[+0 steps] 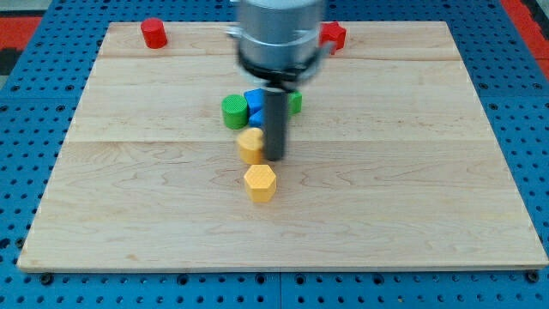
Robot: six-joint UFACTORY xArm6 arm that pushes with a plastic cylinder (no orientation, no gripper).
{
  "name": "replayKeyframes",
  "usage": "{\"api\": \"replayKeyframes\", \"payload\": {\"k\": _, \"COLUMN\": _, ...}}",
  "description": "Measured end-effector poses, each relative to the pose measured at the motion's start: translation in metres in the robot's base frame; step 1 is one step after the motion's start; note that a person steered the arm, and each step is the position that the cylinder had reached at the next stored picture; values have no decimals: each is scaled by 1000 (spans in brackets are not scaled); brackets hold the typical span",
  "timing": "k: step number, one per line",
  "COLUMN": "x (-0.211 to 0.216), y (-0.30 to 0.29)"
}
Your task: Push the red circle and yellow heart to the bottom left of the red star
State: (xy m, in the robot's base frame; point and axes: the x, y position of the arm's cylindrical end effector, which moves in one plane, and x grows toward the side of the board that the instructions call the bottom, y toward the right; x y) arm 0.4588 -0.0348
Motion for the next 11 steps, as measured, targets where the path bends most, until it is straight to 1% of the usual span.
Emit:
{"api": "replayKeyframes", "payload": {"k": 1, "x": -49, "y": -90}}
{"api": "replayKeyframes", "payload": {"k": 2, "x": -32, "y": -121}}
{"api": "replayKeyframes", "payload": {"k": 3, "x": -43, "y": -144}}
{"api": "replayKeyframes", "payload": {"k": 4, "x": -104, "y": -203}}
{"api": "replayKeyframes", "payload": {"k": 5, "x": -131, "y": -205}}
{"api": "replayKeyframes", "payload": {"k": 6, "x": -155, "y": -196}}
{"api": "replayKeyframes", "payload": {"k": 7, "x": -162, "y": -159}}
{"api": "replayKeyframes", "payload": {"k": 8, "x": -168, "y": -59}}
{"api": "replayKeyframes", "payload": {"k": 9, "x": -160, "y": -51}}
{"api": "replayKeyframes", "payload": {"k": 10, "x": -157, "y": -128}}
{"api": "replayKeyframes", "payload": {"k": 11, "x": -177, "y": -186}}
